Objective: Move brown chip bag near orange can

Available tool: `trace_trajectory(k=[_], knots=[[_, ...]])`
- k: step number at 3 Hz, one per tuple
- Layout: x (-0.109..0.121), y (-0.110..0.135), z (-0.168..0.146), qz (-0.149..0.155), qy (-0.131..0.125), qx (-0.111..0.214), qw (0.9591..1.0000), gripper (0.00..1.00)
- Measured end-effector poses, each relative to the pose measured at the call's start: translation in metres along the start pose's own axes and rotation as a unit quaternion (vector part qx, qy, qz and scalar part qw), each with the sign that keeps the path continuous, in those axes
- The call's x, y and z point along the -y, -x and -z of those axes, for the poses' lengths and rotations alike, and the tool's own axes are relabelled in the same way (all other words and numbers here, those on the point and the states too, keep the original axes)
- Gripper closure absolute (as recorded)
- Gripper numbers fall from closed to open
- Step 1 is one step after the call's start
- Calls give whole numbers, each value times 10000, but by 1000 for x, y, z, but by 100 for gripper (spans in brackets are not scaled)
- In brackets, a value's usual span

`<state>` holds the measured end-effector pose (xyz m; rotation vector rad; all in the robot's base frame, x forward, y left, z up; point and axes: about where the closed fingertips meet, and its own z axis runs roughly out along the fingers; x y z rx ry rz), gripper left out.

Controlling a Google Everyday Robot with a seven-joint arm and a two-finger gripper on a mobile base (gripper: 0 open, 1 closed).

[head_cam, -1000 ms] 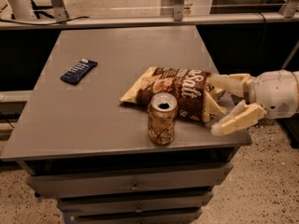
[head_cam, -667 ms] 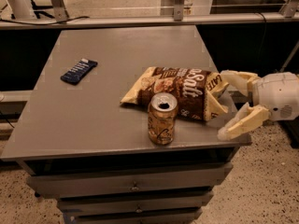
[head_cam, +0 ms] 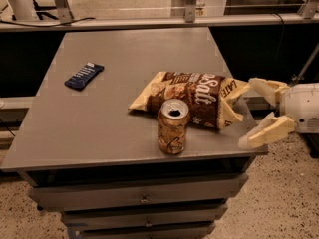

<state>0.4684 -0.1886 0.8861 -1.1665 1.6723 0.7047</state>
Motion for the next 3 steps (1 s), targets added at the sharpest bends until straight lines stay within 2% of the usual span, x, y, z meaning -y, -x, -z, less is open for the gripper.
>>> trace_trajectory(k=[1,2,3], knots=[[23,-10,17,19,-403,-45,9992,0],[62,-17,38,314,-815,-100,9961,0],[105,-9,56,858,-1085,-94,9903,0]])
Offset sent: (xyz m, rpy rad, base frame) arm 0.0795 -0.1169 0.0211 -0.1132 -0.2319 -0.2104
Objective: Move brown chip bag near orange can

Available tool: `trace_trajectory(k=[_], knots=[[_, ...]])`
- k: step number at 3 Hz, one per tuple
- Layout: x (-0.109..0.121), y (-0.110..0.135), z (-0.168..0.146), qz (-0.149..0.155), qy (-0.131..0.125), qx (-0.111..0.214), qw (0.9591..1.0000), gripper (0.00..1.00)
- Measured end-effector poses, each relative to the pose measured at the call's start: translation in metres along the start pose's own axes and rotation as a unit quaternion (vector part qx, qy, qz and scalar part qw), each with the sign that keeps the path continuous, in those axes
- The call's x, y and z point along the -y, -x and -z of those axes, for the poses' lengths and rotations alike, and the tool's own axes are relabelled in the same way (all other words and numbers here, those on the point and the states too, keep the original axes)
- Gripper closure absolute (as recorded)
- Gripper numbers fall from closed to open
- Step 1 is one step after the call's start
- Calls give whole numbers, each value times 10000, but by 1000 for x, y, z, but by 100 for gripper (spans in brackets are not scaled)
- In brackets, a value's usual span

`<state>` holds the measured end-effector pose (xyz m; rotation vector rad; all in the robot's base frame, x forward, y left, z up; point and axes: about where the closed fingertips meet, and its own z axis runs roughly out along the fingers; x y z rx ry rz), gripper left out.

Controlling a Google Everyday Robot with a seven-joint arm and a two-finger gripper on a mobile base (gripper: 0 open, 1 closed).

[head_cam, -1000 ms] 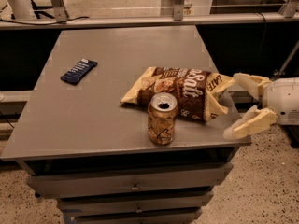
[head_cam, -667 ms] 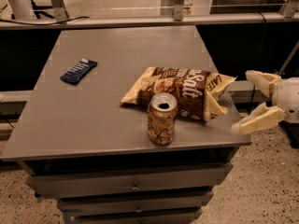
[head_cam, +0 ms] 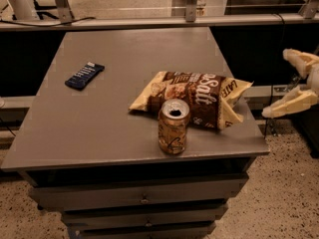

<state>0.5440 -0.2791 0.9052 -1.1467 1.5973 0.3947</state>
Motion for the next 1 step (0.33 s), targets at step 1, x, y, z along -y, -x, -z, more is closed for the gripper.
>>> trace_trajectory(k=[1], knots=[[49,21,8,558,-354,126,9977,0]])
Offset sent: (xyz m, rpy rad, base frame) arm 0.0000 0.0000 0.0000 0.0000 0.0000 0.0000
